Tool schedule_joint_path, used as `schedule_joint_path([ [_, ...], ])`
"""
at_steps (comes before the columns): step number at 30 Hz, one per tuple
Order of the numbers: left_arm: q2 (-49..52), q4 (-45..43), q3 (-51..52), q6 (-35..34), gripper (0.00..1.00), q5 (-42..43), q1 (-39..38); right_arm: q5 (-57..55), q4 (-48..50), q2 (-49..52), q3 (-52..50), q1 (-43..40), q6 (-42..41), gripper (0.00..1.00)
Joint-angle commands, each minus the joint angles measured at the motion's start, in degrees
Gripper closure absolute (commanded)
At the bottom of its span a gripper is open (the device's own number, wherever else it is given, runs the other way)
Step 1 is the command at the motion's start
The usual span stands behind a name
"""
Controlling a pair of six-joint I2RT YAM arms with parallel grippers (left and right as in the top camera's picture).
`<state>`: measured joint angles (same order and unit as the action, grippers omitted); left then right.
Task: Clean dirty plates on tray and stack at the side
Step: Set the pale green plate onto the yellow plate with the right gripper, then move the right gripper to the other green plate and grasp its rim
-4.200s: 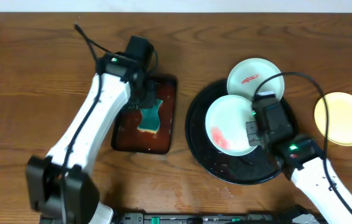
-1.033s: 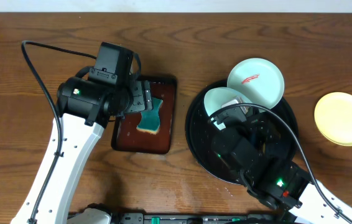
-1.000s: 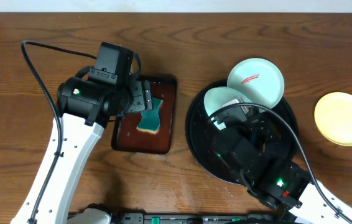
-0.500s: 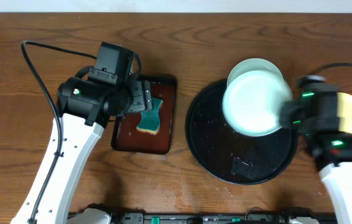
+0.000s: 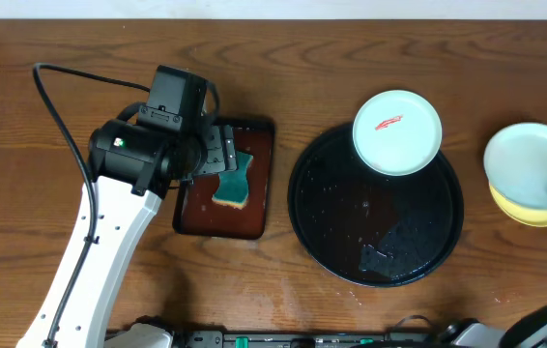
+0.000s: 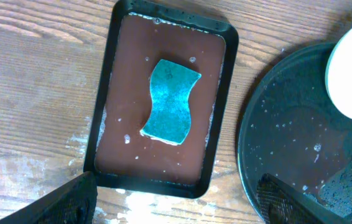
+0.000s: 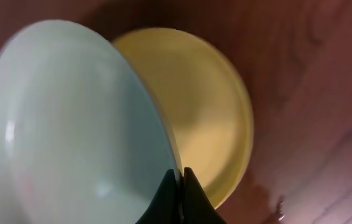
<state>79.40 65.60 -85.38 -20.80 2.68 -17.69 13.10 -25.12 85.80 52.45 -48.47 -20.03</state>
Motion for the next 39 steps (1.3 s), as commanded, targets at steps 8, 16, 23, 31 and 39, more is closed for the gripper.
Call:
schedule_joint_path([
  [8, 0.0, 0.1, 0.0, -0.2, 0.17, -0.3, 0.1, 6.6, 4.2, 0.5, 1.1, 0.3, 3.9, 0.72],
  [16, 0.0, 0.1, 0.0, -0.2, 0.17, -0.3, 0.1, 18.3, 4.7, -13.0, 1.1, 18.0, 11.9, 0.70],
  [23, 0.0, 0.1, 0.0, -0.2, 0.17, -0.3, 0.1, -5.8, 3.8, -9.0, 1.1, 42.3, 19.0, 0.61],
  [31, 0.0, 0.1, 0.0, -0.2, 0.17, -0.3, 0.1, -5.1, 16.0, 8.8, 1.7, 42.9, 19.9, 0.57],
  [39, 0.0, 0.1, 0.0, -0.2, 0.17, -0.3, 0.1, -3.5, 22.6, 18.6, 2.0, 41.6, 18.1, 0.59],
])
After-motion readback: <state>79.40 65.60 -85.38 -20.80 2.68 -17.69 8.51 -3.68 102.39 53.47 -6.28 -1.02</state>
